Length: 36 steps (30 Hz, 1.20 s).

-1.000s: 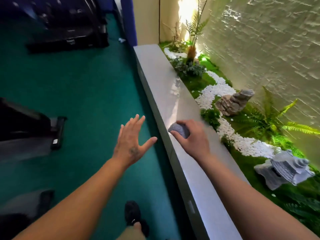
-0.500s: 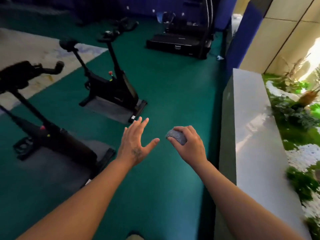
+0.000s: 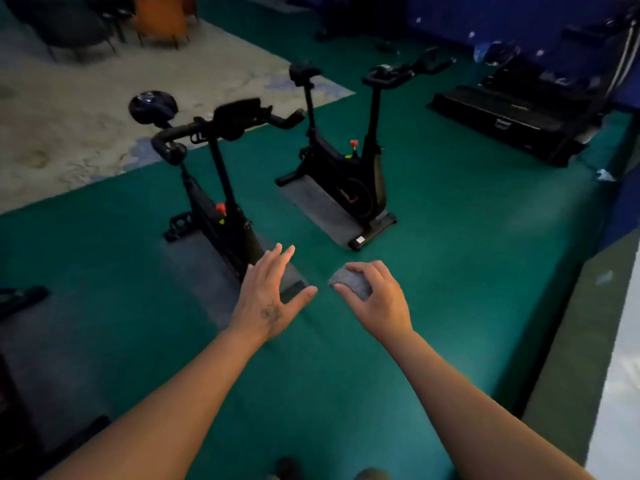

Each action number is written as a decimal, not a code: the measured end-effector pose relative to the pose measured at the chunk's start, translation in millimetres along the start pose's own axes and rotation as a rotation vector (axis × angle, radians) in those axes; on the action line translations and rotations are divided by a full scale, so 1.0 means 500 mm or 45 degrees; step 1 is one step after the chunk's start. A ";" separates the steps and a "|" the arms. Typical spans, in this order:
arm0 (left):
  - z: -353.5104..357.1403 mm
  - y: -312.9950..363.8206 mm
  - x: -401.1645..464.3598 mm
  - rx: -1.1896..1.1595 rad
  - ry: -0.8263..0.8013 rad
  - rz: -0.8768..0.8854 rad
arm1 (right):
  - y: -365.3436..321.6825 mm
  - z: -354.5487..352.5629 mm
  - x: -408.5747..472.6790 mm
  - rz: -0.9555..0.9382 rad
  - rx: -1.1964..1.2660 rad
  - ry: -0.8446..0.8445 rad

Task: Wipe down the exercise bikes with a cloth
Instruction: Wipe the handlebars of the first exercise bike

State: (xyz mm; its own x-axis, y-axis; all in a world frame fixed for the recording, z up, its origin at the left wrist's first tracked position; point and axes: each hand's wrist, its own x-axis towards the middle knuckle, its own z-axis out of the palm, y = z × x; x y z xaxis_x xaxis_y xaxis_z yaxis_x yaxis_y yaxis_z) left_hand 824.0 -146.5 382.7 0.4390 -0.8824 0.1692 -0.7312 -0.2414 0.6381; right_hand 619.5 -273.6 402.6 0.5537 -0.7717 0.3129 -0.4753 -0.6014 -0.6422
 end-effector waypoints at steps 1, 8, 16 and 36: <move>-0.011 -0.018 -0.006 0.006 0.031 -0.038 | -0.012 0.020 0.012 -0.038 0.009 -0.036; -0.082 -0.128 -0.102 0.039 0.217 -0.334 | -0.098 0.168 0.073 -0.267 0.116 -0.304; -0.145 -0.170 -0.218 0.089 0.536 -0.725 | -0.192 0.296 0.105 -0.531 0.299 -0.598; -0.215 -0.243 -0.503 0.126 1.023 -1.294 | -0.422 0.548 0.000 -0.891 0.485 -1.103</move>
State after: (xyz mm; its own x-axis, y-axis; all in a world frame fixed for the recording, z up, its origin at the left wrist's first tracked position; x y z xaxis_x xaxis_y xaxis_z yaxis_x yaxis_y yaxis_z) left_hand 858.6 147.9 343.2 0.9791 0.1916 0.0675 0.0920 -0.7145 0.6936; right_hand 907.1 -89.8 346.1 0.9625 0.1887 0.1947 0.2706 -0.6246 -0.7326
